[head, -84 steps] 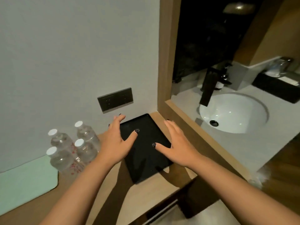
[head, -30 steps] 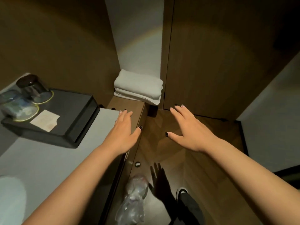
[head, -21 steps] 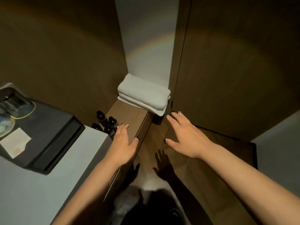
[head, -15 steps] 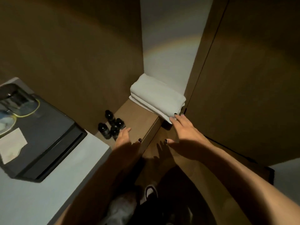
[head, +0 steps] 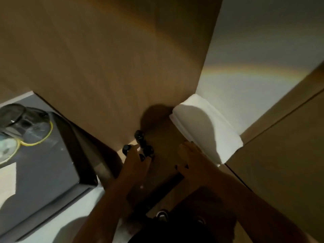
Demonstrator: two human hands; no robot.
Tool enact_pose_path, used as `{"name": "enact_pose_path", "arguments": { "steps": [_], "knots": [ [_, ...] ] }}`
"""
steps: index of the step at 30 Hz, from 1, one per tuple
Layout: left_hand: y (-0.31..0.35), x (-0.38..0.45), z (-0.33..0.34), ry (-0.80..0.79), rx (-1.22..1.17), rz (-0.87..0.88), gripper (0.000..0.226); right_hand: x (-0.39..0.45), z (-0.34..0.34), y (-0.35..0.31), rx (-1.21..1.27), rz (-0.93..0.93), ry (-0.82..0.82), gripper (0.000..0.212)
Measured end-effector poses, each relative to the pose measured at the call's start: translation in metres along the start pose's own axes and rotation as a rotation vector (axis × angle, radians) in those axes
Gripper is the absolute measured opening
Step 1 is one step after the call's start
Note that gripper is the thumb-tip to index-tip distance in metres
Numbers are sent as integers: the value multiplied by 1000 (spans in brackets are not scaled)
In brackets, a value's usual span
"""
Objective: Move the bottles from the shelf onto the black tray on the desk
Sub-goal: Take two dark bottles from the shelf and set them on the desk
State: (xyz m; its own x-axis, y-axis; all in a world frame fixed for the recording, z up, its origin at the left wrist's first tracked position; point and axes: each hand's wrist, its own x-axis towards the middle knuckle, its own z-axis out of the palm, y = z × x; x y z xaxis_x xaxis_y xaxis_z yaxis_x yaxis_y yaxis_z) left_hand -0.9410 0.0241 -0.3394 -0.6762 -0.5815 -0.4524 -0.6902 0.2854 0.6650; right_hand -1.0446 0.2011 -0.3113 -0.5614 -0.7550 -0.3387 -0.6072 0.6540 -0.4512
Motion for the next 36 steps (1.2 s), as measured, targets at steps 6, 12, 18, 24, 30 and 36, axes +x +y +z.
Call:
{"name": "enact_pose_path", "arguments": {
  "steps": [6,12,18,24,30,36],
  "knots": [
    [3,36,8,82,-145,-151,21,78,-2,27,27,-94,-142,69],
    [-8,68,40,124,-192,-338,62,149,9,67,-41,-157,-363,79],
    [-38,119,88,199,-244,-421,65,209,46,101,47,-303,-282,59],
    [-95,164,130,338,-248,-439,71,263,99,125,19,-573,74,10],
    [-142,186,158,323,-92,-368,73,264,167,127,228,-335,-130,36],
    [-164,169,158,484,-134,-311,52,248,208,143,274,-187,-52,55]
  ]
}}
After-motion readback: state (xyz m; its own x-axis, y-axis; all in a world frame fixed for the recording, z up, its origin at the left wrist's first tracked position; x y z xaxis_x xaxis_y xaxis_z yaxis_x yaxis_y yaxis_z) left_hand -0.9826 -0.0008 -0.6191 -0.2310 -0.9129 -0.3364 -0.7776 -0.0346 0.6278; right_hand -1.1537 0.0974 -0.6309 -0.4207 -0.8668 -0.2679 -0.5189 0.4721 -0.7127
